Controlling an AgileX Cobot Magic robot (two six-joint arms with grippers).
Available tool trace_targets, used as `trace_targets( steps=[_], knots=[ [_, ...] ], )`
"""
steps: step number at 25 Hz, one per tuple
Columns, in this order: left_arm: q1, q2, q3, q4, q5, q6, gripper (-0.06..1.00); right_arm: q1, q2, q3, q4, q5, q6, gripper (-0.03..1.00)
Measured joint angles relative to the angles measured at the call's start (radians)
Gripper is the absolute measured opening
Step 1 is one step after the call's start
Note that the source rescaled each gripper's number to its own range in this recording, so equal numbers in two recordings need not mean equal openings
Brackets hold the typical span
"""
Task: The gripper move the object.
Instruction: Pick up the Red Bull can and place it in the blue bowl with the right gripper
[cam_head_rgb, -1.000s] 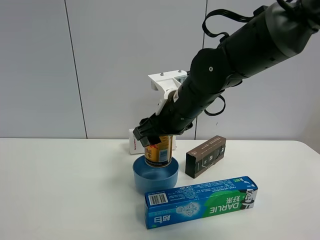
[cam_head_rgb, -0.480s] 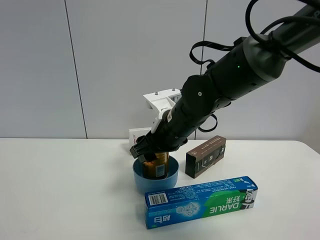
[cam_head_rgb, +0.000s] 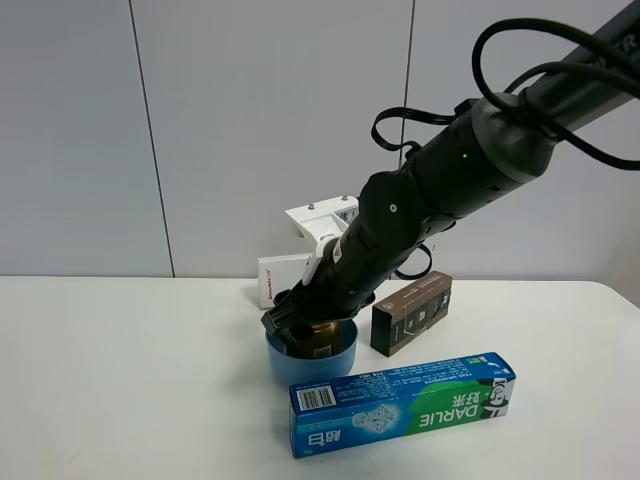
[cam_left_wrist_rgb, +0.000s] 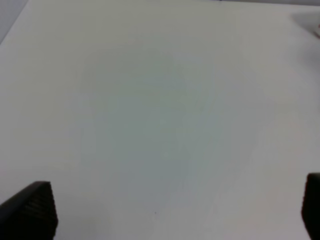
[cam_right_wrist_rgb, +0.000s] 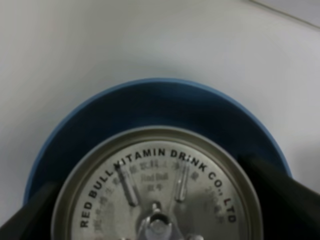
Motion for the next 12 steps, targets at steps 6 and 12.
trace_targets(
  steps=[6, 12],
  knots=[
    [0.0, 0.0, 0.0, 0.0, 0.0, 0.0, 1.0, 0.0, -0.002, 0.0, -0.005, -0.008, 0.0, 0.0],
    [0.0, 0.0, 0.0, -0.005, 0.0, 0.0, 1.0, 0.0, -0.023, -0.004, -0.015, -0.085, 0.0, 0.6]
  ],
)
